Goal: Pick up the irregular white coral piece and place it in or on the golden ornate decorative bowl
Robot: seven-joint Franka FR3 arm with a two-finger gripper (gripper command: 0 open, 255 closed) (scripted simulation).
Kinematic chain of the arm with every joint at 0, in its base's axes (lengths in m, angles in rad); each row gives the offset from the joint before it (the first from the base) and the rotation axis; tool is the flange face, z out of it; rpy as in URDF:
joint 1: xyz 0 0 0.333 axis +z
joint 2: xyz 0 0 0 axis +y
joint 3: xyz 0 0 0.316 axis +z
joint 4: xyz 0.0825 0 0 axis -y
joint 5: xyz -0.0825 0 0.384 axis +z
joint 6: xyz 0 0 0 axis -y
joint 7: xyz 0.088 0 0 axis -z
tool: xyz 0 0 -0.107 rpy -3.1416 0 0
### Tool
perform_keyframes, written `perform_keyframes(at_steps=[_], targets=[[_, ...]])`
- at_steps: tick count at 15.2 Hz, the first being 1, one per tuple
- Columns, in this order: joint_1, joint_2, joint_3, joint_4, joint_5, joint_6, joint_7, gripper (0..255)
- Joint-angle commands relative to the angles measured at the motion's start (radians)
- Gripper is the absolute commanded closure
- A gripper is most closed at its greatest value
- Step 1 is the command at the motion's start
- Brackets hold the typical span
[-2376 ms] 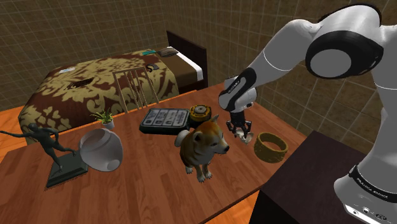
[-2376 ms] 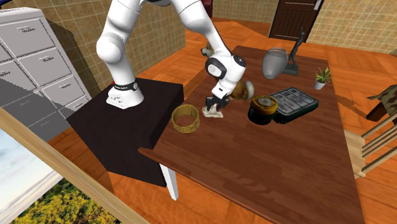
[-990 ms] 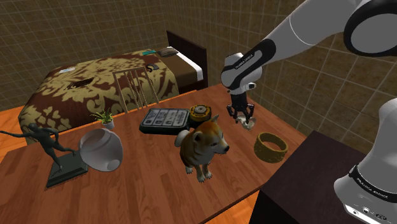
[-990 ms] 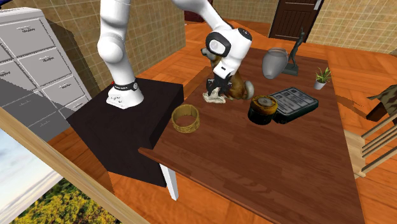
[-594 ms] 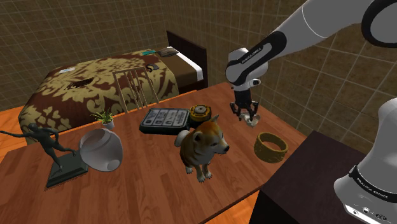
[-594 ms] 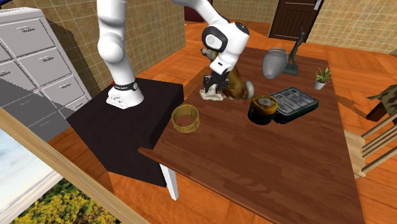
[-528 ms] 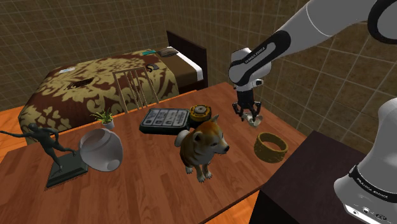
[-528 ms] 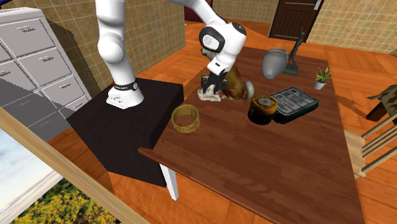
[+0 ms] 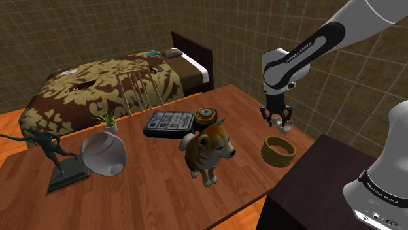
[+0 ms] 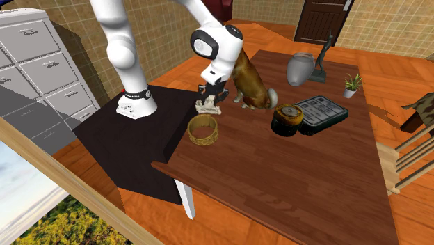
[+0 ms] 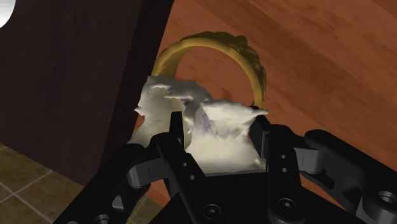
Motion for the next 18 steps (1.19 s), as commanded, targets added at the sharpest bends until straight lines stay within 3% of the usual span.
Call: perform_keyframes(at_steps=[1,15,18], targets=[[-0.021,-0.099,-0.025,-0.089,-0.088,0.013,0.022,255],[-0.027,0.139,0.006,-0.107,0.119,0.208,-0.138,255],[-0.030,0.149,0.011,-0.107,0.129,0.215,-0.146,255]])
